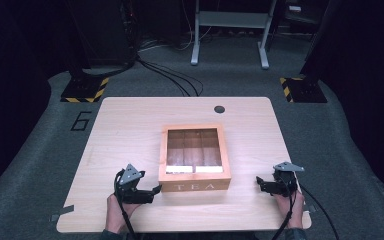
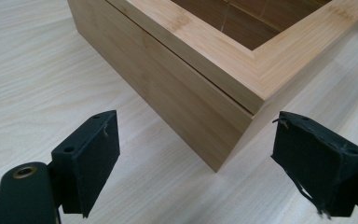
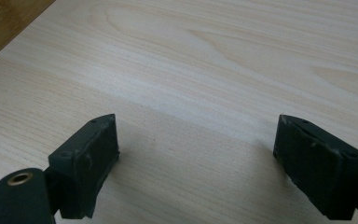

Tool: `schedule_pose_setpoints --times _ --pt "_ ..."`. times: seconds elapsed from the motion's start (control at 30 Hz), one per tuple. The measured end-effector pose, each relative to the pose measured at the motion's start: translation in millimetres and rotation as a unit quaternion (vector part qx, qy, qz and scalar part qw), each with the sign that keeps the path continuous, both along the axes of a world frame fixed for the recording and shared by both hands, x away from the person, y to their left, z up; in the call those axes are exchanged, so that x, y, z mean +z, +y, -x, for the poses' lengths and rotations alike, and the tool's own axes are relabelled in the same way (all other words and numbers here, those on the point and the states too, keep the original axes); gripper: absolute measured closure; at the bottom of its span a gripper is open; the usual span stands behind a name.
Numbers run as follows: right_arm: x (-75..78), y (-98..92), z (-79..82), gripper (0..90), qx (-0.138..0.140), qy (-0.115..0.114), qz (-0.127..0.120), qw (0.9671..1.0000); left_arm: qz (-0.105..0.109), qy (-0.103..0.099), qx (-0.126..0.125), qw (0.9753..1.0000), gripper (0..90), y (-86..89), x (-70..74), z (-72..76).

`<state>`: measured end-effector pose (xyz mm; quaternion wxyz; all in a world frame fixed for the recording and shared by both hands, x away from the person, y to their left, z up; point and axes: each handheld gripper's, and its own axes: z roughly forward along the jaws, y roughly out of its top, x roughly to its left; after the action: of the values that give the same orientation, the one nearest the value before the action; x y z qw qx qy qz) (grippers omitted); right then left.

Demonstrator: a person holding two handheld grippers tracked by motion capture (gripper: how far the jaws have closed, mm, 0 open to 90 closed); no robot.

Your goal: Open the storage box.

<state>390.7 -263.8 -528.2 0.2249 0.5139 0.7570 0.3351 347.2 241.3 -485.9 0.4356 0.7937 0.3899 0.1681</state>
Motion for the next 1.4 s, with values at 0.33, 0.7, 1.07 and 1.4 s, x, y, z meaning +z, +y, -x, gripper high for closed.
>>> schedule_pose_setpoints --times 0.33,0.7,1.07,1.4 --pt "0.0 0.1 0.0 13.3 -0.001 0.000 -0.001 1.0000 -0.006 -0.008 0.010 0.9999 19.8 -2.7 -0.5 -0.3" --pt "0.0 0.0 0.0 13.3 0.000 0.000 0.000 1.0000 -0.019 -0.027 0.004 0.9994 22.4 -9.8 0.1 1.7" --pt "0.0 0.0 0.0 13.3 0.000 0.000 0.000 1.0000 -0.028 -0.038 0.004 0.9989 22.7 -13.3 1.1 2.4" --pt "0.0 0.0 0.0 13.3 0.000 0.000 0.000 1.0000 -0.033 -0.047 0.004 0.9983 22.7 -16.8 3.4 2.3"
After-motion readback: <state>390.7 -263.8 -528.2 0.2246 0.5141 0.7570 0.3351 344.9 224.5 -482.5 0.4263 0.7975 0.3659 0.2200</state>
